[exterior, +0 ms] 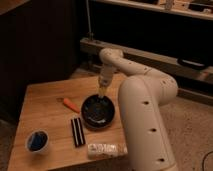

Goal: Drag the ceramic bowl in a circle

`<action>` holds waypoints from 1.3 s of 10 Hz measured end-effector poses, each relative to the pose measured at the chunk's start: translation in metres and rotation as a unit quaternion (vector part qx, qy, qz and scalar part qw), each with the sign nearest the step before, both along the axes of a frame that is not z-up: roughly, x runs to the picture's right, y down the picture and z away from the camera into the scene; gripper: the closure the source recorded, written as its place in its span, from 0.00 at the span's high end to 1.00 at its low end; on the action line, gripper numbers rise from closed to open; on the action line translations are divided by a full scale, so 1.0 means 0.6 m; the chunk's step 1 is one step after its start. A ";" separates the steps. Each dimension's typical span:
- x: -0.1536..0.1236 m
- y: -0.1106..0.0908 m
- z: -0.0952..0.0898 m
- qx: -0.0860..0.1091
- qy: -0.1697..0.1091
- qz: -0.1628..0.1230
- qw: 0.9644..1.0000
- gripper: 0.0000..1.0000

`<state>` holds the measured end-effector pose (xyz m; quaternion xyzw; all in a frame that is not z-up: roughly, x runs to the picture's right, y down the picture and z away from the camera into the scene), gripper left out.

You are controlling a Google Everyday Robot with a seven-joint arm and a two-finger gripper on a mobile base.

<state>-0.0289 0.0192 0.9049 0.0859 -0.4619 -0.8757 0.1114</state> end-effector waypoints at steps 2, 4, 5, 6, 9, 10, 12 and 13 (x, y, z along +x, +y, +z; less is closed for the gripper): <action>0.046 -0.037 0.037 0.008 0.040 0.023 0.999 0.00; 0.109 -0.050 0.051 0.011 0.081 0.047 0.996 0.00; 0.153 -0.048 0.051 0.010 0.103 0.059 0.993 0.00; 0.200 -0.042 0.047 0.009 0.125 0.070 0.990 0.00; 0.331 -0.011 0.025 0.002 0.189 0.100 0.977 0.00; 0.361 0.000 0.017 -0.002 0.203 0.107 0.973 0.00; 0.435 0.040 -0.013 -0.014 0.219 0.116 0.969 0.00; 0.444 0.053 -0.023 -0.017 0.214 0.113 0.970 0.00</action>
